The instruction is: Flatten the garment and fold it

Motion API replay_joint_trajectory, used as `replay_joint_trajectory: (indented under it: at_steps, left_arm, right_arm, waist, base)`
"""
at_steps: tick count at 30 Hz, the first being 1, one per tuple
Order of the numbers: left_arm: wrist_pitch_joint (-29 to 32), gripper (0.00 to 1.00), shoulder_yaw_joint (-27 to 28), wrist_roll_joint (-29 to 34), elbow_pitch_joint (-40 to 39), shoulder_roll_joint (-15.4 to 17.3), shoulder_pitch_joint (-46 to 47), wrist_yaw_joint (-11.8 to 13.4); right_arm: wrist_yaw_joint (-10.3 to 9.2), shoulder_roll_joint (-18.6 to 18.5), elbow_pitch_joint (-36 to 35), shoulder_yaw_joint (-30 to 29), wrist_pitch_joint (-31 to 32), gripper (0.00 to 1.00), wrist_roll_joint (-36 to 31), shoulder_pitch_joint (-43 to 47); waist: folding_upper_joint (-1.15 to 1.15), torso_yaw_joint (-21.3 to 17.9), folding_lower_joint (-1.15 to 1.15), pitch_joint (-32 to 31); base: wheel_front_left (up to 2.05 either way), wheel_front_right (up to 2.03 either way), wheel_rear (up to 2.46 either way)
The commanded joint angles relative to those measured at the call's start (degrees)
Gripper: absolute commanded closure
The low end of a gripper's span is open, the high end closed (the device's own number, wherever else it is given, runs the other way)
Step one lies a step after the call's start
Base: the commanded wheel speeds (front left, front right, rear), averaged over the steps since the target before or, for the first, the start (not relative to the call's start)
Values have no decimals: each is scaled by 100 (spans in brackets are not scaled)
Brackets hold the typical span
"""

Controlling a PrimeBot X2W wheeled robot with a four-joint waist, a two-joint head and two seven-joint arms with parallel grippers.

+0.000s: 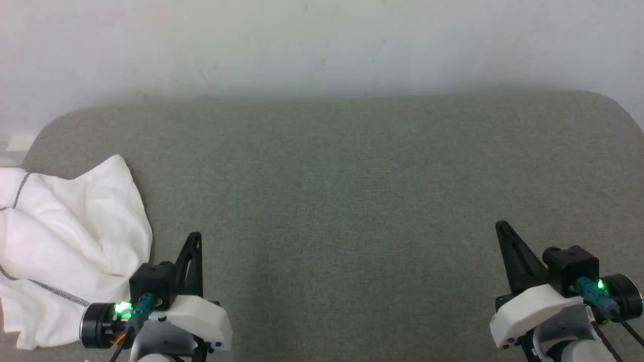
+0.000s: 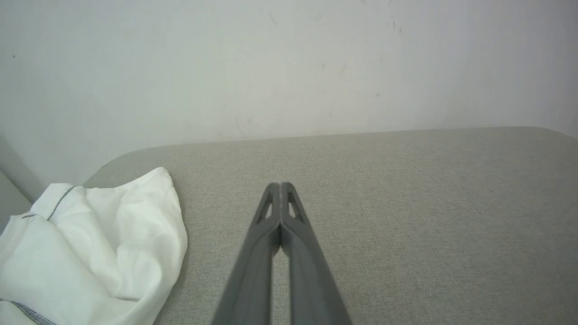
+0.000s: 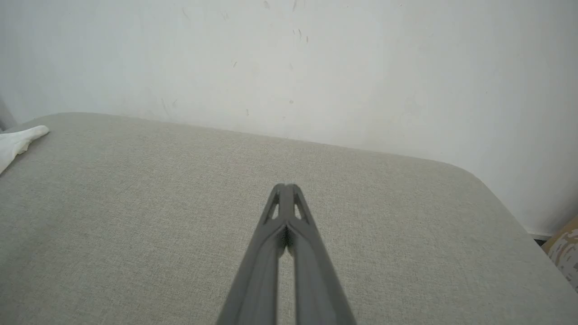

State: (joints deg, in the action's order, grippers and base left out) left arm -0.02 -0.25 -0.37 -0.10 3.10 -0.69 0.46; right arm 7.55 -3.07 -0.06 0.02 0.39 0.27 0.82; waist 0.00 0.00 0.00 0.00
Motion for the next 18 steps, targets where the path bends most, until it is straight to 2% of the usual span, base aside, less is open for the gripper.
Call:
replay_joint_trajectory:
  at_steps: [1,18]
  left_arm:
    - [2,100,25,37,10,-23,69,-46]
    - [2,100,25,37,10,-23,69,-46]
  right_arm:
    - [-6,19,6,-2,-39,100,-27,-82]
    - [-6,19,6,-2,-39,100,-27,-82]
  waist:
    - [0,0,0,0]
    - [0,0,0,0]
  base:
    - [0,0,0]
    - [0,0,0]
